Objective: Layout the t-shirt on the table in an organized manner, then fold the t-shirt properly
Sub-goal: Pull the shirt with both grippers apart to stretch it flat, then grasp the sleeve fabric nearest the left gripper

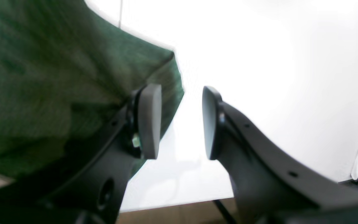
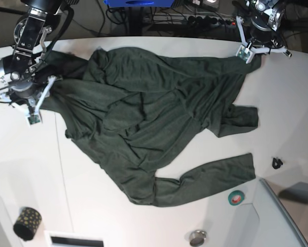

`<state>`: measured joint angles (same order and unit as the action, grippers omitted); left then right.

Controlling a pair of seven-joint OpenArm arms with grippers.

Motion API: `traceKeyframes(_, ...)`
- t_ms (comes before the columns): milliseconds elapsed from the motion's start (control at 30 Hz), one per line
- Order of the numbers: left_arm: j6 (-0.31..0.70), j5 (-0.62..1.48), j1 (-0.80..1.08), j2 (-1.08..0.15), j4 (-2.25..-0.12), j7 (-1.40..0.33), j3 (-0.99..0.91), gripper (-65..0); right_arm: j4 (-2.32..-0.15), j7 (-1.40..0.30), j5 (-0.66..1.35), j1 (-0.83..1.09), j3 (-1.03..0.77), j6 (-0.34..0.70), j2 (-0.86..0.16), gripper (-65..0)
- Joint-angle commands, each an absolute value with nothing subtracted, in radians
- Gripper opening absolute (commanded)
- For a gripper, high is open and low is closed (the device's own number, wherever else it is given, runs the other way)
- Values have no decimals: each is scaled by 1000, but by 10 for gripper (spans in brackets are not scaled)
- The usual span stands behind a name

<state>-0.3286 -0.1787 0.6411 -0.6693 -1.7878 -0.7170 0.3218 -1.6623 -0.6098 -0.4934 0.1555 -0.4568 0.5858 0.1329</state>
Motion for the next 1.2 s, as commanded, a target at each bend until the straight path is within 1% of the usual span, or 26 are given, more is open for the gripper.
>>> traceKeyframes(0, -340, -193, 644, -680, -1799, -708, 315, -650, -1675, -598, -487, 147, -435, 581, 128, -441)
traceKeyframes(133, -340, -193, 641, -648, -1805, -710, 306, -650, -1669, -599, -487, 148, -346, 582, 128, -441)
traceKeyframes(300, -340, -193, 644, -645, -1808, -710, 306, -650, -1661, -601, -487, 147, -242, 582, 128, -441)
traceKeyframes(367, -340, -193, 644, -645, -1808, -710, 306, -650, -1627, -601, -487, 136, -213, 582, 127, -441)
traceKeyframes(433, -340, -193, 644, -645, -1807, -710, 306, -624, -1552, -599, -487, 94, -205, 582, 125, -441)
traceKeyframes(567, -340, -193, 642, -648, -1807, -710, 305, -625, -1362, -591, -487, -8, -259, 582, 122, -441)
traceKeyframes(733, -341, -193, 644, -648, -1804, -716, 305, -617, -1273, -559, -496, -94, -403, 581, 110, -441)
traceKeyframes(800, -341, -191, 639, -647, -1808, -777, 303, -614, -1233, -556, -496, -119, -444, 576, 74, -441)
traceKeyframes(900, -343, -189, 624, -645, -1808, -831, 303, -611, -1175, -552, -489, -137, -486, 507, 33, -441)
traceKeyframes(967, -343, -188, 618, -645, -1810, -832, 303, -564, -1162, -550, -487, -137, -492, 490, 21, -441)
traceKeyframes(1000, -343, -186, 616, -644, -1811, -832, 303, -520, -1165, -550, -487, -137, -493, 490, 21, -441)
traceKeyframes(1100, -343, -185, 615, -624, -1856, -832, 302, -341, -1185, -550, -487, -133, -493, 492, 22, -441)
traceKeyframes(1167, -343, -185, 622, -618, -1897, -832, 289, -188, -1219, -550, -487, -120, -493, 493, 28, -441)
